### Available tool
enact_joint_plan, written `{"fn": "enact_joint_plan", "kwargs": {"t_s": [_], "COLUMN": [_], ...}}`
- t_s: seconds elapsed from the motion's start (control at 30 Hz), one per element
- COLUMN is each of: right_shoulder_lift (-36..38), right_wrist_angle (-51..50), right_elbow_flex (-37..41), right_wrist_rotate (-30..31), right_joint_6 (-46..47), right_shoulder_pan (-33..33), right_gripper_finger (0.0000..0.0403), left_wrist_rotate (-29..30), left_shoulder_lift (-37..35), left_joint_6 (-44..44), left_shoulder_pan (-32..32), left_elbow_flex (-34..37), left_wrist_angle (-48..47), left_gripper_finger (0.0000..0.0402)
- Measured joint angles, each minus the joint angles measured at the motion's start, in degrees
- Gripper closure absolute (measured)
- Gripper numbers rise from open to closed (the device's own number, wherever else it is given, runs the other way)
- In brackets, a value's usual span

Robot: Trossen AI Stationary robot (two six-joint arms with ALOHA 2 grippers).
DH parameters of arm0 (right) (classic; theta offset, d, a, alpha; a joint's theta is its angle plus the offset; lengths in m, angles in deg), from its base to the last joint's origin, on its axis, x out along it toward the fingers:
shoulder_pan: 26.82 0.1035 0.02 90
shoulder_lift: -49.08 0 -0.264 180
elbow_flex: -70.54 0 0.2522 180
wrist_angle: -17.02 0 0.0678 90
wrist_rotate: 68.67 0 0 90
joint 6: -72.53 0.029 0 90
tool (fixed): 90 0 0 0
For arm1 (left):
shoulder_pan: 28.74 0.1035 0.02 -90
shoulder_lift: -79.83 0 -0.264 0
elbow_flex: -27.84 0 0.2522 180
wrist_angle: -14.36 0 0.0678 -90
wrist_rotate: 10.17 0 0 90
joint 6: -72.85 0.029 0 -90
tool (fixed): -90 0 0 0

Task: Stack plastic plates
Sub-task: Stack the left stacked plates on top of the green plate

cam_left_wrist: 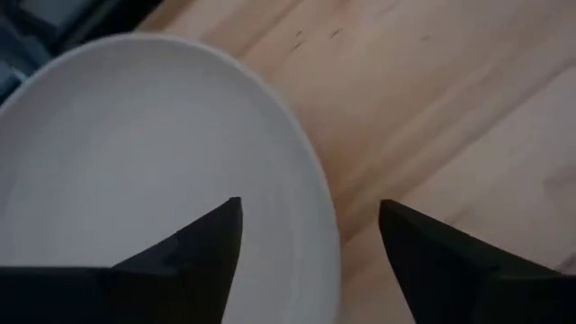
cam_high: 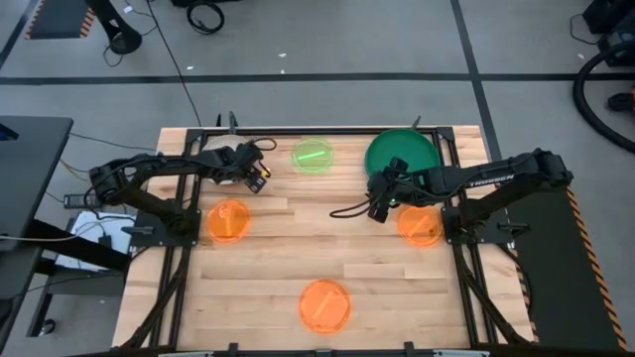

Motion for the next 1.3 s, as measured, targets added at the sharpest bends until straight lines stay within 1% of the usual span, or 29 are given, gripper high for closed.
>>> {"fn": "enact_joint_plan", "kwargs": {"t_s": [0.07,0.2,0.4,0.57,0.67,0.8,0.93,1.0,1.07,1.13,1.2,1.3], "right_shoulder_lift": [0.0,-0.2,-0.2,-0.2,-0.2,-0.2,-0.3,-0.3,-0.3,-0.7,-1.7,-5.0], "right_wrist_angle": [0.4,0.8,0.9,1.7,6.7,16.1,24.4,28.8,32.0,35.1,37.0,38.7], "right_elbow_flex": [0.0,0.0,0.0,0.0,0.8,4.1,7.6,8.5,8.8,8.8,8.7,8.7], "right_wrist_rotate": [-0.4,-0.7,-0.7,-0.2,0.1,-1.7,-4.6,-4.5,-4.3,-4.7,-6.3,-9.6], "right_joint_6": [0.1,0.1,-0.6,-7.9,-13.2,-22.7,-31.7,-35.5,-38.0,-39.5,-40.7,-43.6], "right_shoulder_pan": [0.3,1.4,3.6,7.2,8.9,10.4,11.5,12.2,12.8,13.3,13.4,13.4], "right_gripper_finger": [0.0151,0.0156,0.0158,0.0158,0.0158,0.0158,0.0158,0.0158,0.0158,0.0157,0.0153,0.0145], "left_wrist_rotate": [0.0,0.0,0.6,1.8,1.6,-0.3,-1.1,-2.2,-2.3,-2.9,-6.0,-10.9], "left_shoulder_lift": [0.5,2.5,4.1,4.0,4.1,3.6,2.9,2.9,2.9,2.9,3.0,3.1], "left_joint_6": [-1.7,-3.2,-2.5,1.1,2.5,5.4,12.6,16.4,19.1,21.9,25.4,29.0], "left_shoulder_pan": [0.0,-1.1,-3.5,-6.4,-8.3,-13.2,-21.4,-25.8,-30.2,-34.2,-37.1,-39.6], "left_elbow_flex": [0.0,0.0,0.0,0.0,-0.7,-4.9,-9.4,-11.2,-13.0,-14.6,-15.5,-16.0], "left_wrist_angle": [-1.4,-2.1,-2.1,-2.3,-3.2,-7.6,-10.7,-10.1,-11.5,-10.8,-8.4,-3.3], "left_gripper_finger": [0.0162,0.0219,0.0291,0.0375,0.0379,0.0379,0.0379,0.0379,0.0379,0.0379,0.0379,0.0379]}}
